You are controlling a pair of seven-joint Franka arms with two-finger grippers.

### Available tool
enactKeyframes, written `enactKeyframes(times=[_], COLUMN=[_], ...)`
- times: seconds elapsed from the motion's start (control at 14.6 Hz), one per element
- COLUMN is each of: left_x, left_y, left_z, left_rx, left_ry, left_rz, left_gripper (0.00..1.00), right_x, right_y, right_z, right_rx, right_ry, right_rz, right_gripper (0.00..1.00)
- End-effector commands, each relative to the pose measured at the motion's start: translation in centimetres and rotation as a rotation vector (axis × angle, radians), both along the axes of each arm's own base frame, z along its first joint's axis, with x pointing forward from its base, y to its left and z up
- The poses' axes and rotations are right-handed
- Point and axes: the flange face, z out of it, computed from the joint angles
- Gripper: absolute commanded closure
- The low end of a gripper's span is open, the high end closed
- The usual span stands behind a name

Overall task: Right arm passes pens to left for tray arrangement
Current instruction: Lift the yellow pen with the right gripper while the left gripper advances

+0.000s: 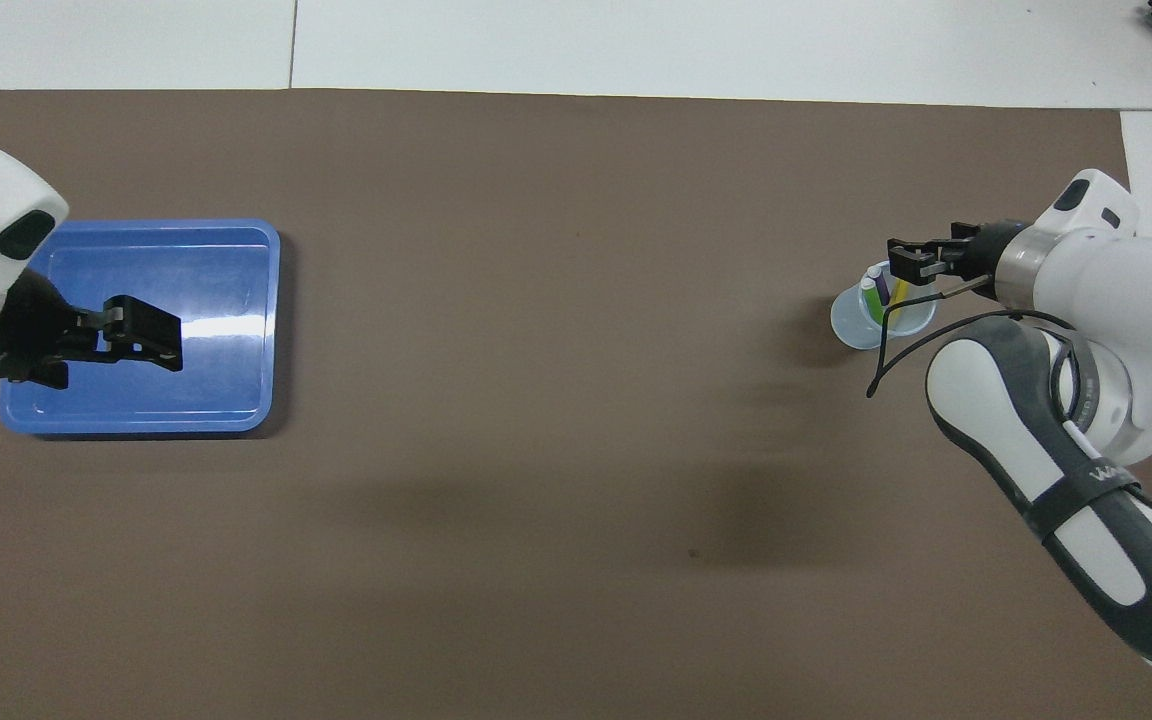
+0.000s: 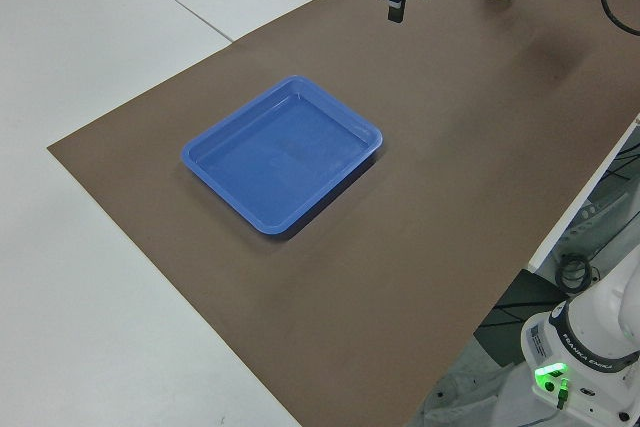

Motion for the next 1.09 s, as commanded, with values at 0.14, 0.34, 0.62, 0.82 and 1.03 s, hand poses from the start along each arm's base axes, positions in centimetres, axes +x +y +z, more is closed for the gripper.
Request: enactKeyframes(times=[0.14,0.34,0.62,0.82,1.03], left_x=[-2.6,-2.8,-4.1,-4.9,-5.0], left_y=[-1.4,-1.9,-4.5,-6.3,-8.0], left_z=[-2.9,-3.2,-4.6,-5.0,-5.1], left_rx=[-0.058,-0.08,-0.108,-0.148,-0.188], left_ry=[-0.057,-0.066,-0.08,-0.053,-0.031], left_rz=[0.079,0.132,0.293,0.494,0.749], left_gripper=[0.0,0.0,0.0,0.0,0.0], right_x=[-1.0,-1.3,-1.3,-1.2,-0.9], right_y=[0.2,0.2,0.2,0.2,0.4], right_z=[-1.4,-1.7,-1.6,-1.0,2.2], right_rx=[-0.002,-0.004,-0.003,-0.001,0.011], right_ry=[-0.018,-0.02,-0.021,-0.024,-0.039], right_rz=[0.01,0.008,0.007,0.006,0.012], right_gripper=[0.37,0.43,0.94,1.0,1.0])
